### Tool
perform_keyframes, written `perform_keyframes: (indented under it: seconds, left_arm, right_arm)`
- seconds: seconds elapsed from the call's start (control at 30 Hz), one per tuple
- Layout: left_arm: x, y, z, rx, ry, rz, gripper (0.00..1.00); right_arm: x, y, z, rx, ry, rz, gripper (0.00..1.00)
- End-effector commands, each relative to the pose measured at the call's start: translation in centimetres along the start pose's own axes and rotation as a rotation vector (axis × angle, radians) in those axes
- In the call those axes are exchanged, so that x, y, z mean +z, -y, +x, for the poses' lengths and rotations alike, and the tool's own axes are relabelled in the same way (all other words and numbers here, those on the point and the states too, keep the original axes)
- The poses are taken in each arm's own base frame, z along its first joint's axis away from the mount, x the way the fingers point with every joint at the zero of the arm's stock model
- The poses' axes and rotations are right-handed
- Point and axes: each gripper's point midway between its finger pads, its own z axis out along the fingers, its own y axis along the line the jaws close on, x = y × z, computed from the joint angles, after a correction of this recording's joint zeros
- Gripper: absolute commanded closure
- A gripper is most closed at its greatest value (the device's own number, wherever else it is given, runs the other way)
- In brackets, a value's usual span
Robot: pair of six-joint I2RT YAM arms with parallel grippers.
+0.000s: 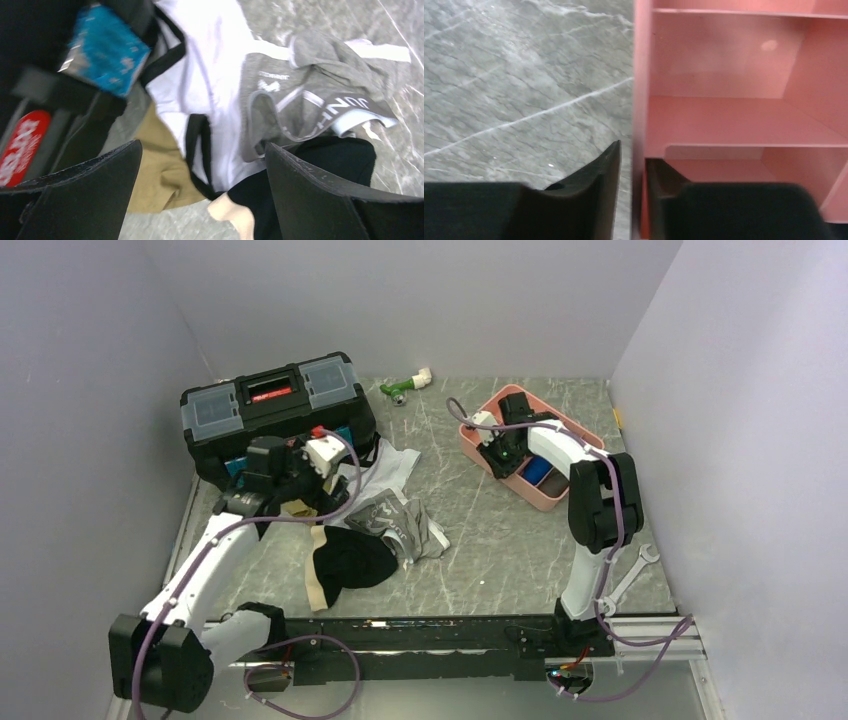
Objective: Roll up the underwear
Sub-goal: Move the storage box to the center of the board, then move the underwear to the center of the board.
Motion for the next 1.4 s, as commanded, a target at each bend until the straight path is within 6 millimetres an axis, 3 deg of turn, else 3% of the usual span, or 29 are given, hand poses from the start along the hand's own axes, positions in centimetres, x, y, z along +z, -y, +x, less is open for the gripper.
perform_keyframes:
  seconds: [0.0,0.13,0.2,0.4,0.57,0.73,0.8,0.97,1.23,1.37]
  left_arm:
    - [2.2,2.8,-0.6,0.139,-0.029,0.091,0.01]
    - [4.0,5.7,-0.8,0.228,-0.069,0.181,0.01]
    - [4.8,6.9,-0.8,0.262,-0.088,0.218,0.01]
    - [5.3,6.7,1.1,0.301,-0.182,0.190,0.01]
    - [3.8,5.3,3.6,0.287,-0.232,0.132,0.01]
    - [0.7,3.1,4.7,0.147,-0.225,0.111,0.01]
    - [-0.3,2.2,5.4,0.120,-0.232,0.080,0.01]
    - [-2.1,0.7,7.4,0.085,-0.256,0.004,0.01]
    - [-3.3,-0.1,9.1,0.062,-0.268,-0.068,0.01]
    - [-3.1,-0.2,10.0,0.068,-0.283,-0.079,0.01]
  right_arm:
    - [-0.3,-0.9,-1.3,0.014,0.015,-0.026,0.64]
    - [-2.6,-1.0,-2.3,0.022,0.063,-0.006,0.28]
    - [-4.2,-1.3,-2.7,0.025,0.094,0.001,0.16]
    - [-8.4,-4.0,-4.3,0.002,0.228,-0.073,0.11]
    - [-10.4,-8.6,-5.8,-0.067,0.361,-0.281,0.10]
    - [-8.1,-14.6,-6.3,-0.168,0.353,-0.474,0.09]
    - [-6.8,-17.1,-6.6,-0.231,0.340,-0.508,0.01]
    - [-3.7,-21.8,-7.2,-0.315,0.311,-0.557,0.00]
    - [0.1,-26.0,-8.3,-0.368,0.273,-0.529,0.01]
    - [2.3,-26.3,-7.8,-0.323,0.214,-0.527,0.08]
